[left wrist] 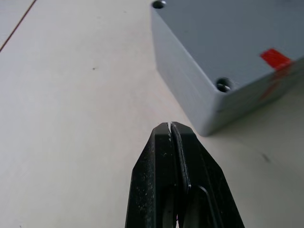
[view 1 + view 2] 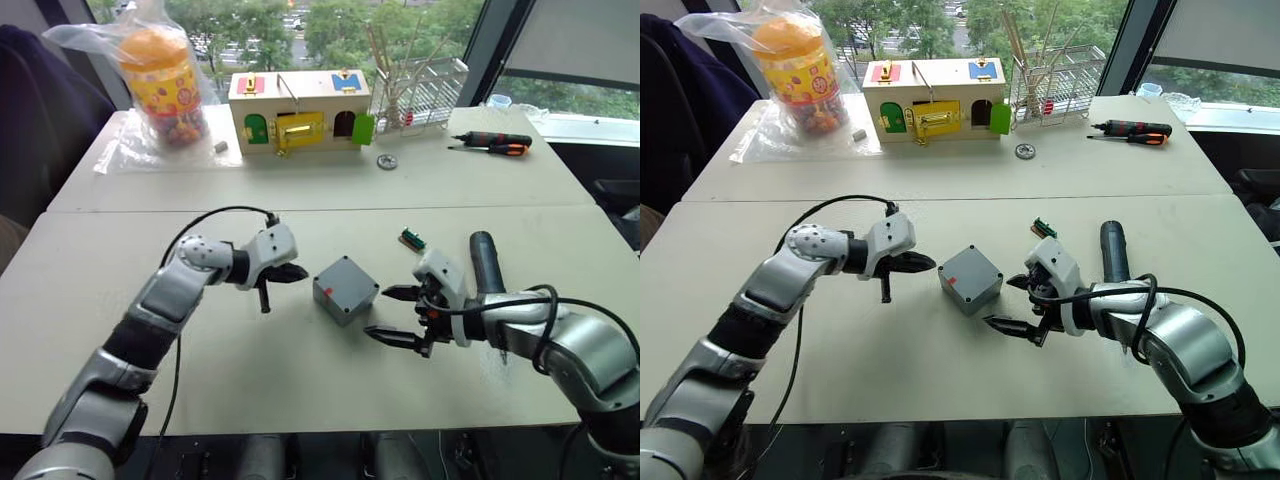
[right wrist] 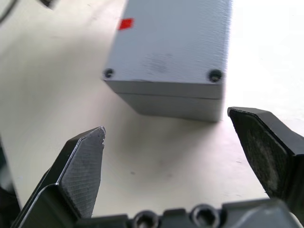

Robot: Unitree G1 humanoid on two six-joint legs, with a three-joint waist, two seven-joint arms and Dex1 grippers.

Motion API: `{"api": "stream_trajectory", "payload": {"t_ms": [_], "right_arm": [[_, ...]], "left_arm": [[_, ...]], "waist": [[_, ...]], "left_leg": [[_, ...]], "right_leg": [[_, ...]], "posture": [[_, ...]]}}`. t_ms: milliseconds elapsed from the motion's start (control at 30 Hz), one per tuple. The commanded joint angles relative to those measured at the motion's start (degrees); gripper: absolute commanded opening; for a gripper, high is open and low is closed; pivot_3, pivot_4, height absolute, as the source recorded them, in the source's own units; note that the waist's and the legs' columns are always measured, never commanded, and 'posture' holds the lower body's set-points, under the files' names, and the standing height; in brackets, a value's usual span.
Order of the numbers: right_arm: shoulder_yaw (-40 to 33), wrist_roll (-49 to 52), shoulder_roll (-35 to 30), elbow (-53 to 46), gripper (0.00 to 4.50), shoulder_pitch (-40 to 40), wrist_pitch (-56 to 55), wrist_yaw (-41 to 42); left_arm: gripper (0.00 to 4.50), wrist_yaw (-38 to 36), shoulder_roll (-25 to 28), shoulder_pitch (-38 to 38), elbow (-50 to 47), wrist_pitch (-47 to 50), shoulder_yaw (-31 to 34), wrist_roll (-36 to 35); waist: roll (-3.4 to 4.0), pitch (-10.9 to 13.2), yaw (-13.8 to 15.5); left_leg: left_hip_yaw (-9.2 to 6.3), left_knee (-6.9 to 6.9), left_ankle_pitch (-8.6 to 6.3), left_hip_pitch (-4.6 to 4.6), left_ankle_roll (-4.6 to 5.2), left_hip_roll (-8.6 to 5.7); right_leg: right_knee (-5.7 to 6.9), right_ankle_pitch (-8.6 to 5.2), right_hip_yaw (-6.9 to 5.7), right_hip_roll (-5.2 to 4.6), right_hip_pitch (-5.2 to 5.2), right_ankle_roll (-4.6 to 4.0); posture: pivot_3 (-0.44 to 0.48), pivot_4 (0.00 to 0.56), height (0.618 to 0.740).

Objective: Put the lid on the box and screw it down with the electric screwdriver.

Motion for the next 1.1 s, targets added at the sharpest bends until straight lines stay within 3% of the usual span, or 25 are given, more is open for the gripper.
{"api": "stream_trajectory", "payload": {"t_ms": [33, 200, 467, 1100], "right_arm": [[2.0, -2.9, 0.8, 2.4, 4.44, -1.7, -5.2, 2.7], [5.1, -5.3, 2.2, 5.0, 4.44, -3.6, -8.4, 5.6], [5.3, -3.6, 1.7, 1.2, 4.44, -1.6, -5.4, 7.5], [3.5, -2.2, 3.4, -2.9, 4.44, 0.9, -1.9, 5.6]], "left_arm": [[0.00, -2.2, 1.9, 2.6, -6.5, 3.7, 0.8, -3.1], [0.00, -0.3, -1.1, 4.4, -8.6, 6.6, -0.4, -4.6], [0.00, 1.9, -3.7, 1.9, -6.2, 5.0, -3.4, -1.1], [0.00, 1.7, -4.7, -0.1, -2.9, 2.2, -3.4, 0.9]], "waist": [[0.00, 0.0, 0.1], [0.00, 0.0, 0.3], [0.00, 0.0, 0.1], [0.00, 0.0, 0.2]], "left_leg": [[-0.01, 0.02, 0.00, 0.00, 0.00, 0.00], [-0.03, 0.13, 0.00, 0.00, 0.00, 0.00], [-0.02, 0.07, 0.00, 0.01, -0.01, 0.01], [-0.02, 0.09, 0.00, 0.01, 0.00, 0.00]], "right_leg": [[-0.01, 0.00, -0.01, 0.00, 0.01, 0.00], [0.02, 0.00, -0.01, 0.00, 0.04, 0.00], [0.01, 0.00, -0.02, 0.03, 0.03, 0.00], [0.00, 0.00, -0.01, 0.01, 0.04, 0.00]], "posture": [[0.000, 0.150, 0.711], [0.000, 0.150, 0.711], [0.000, 0.150, 0.711], [0.000, 0.150, 0.711]]}}
